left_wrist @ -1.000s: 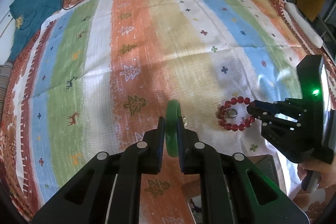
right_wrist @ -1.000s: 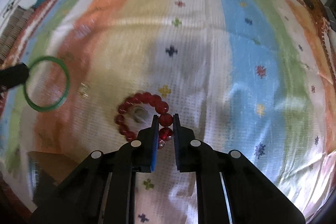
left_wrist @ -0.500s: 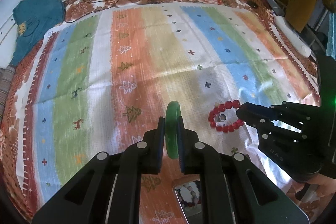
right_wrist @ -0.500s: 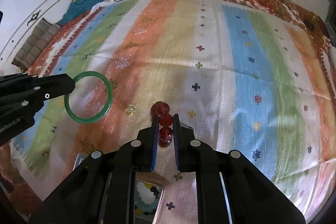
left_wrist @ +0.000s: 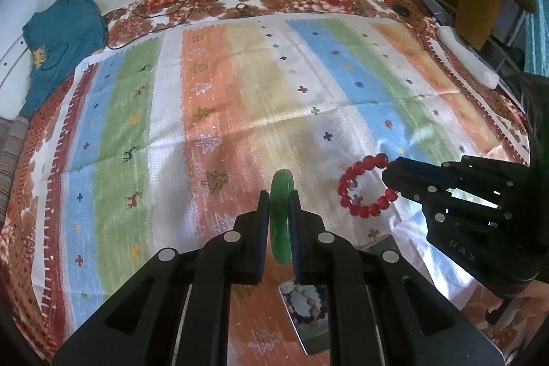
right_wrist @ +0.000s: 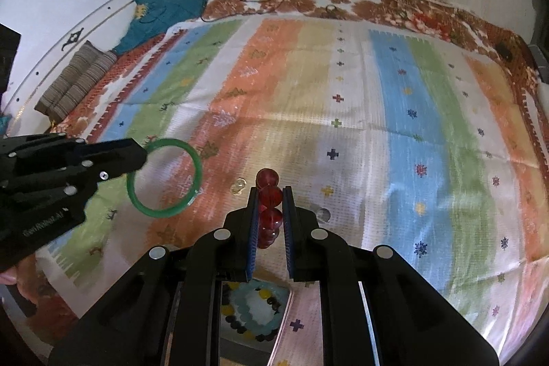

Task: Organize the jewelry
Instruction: 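Lift the bangle and red bracelet and carry them over the metal tin, then open both tools to drop the bangle and red bracelet into the tin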

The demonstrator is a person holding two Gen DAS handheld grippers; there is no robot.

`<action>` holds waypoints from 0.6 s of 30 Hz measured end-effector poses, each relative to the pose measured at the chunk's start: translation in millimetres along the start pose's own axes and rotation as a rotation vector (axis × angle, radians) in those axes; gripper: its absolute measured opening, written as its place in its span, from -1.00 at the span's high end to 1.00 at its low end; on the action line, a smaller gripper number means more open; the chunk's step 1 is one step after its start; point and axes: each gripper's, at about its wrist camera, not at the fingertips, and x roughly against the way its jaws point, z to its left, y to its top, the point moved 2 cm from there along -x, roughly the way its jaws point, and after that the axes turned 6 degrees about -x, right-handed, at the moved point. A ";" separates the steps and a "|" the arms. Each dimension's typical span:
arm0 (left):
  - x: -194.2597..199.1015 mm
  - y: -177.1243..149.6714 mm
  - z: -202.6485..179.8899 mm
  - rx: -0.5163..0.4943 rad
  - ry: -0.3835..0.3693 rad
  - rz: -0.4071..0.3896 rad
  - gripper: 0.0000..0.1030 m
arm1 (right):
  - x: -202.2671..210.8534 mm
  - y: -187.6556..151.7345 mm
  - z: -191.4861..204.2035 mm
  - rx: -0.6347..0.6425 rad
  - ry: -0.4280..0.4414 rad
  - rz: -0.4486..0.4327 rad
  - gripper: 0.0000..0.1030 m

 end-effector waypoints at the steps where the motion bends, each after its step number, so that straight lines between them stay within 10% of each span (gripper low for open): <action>1: 3.8 -1.1 -1.4 0.000 -0.003 -0.008 0.80 | 5.1 -1.1 2.0 0.003 0.003 -0.011 0.73; 18: 54.0 -33.1 -27.1 -0.044 -0.028 -0.104 0.96 | 50.4 -32.2 20.1 0.052 0.026 -0.086 0.73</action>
